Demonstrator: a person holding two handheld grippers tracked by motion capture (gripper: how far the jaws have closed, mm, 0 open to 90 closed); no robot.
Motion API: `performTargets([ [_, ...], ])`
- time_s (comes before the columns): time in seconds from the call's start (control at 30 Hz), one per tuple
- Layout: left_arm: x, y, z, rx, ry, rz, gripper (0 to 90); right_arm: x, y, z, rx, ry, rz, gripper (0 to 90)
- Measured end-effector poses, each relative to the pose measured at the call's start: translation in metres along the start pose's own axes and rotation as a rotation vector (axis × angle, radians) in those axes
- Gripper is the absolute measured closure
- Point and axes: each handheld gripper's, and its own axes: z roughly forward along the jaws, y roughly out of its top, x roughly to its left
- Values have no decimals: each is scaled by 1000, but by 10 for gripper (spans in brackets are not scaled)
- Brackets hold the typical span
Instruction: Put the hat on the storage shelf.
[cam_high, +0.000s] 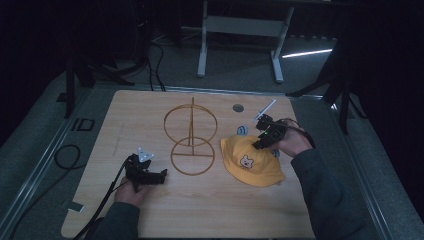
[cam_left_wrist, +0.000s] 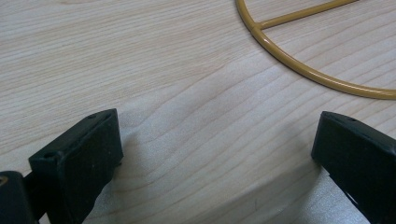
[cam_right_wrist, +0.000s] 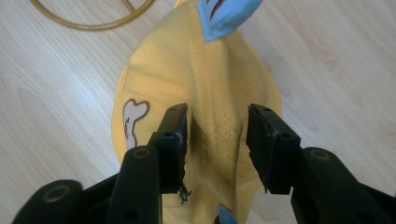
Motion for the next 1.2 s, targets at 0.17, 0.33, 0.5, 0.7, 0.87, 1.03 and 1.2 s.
performTargets([
  [0.17, 0, 0, 0, 0, 0, 0, 19, -1, 2, 4, 16, 25, -3, 714],
  [0.33, 0, 0, 0, 0, 1, 0, 19, 1, 2, 2, 26, 12, -21, 787],
  [0.5, 0, 0, 0, 0, 1, -1, 19, 1, 0, -2, 8, 11, -24, 795],
  [0.7, 0, 0, 0, -2, 1, -1, 19, 0, -2, -8, -16, 3, -27, 797],
  [0.87, 0, 0, 0, -2, 1, -1, 19, 1, -3, -14, -35, 0, -28, 797],
  [1.03, 0, 0, 0, -1, 1, -2, 19, 1, -4, -23, -63, -2, -35, 797],
  [1.2, 0, 0, 0, -1, 1, -1, 19, 0, -4, -32, -93, 0, -38, 798],
])
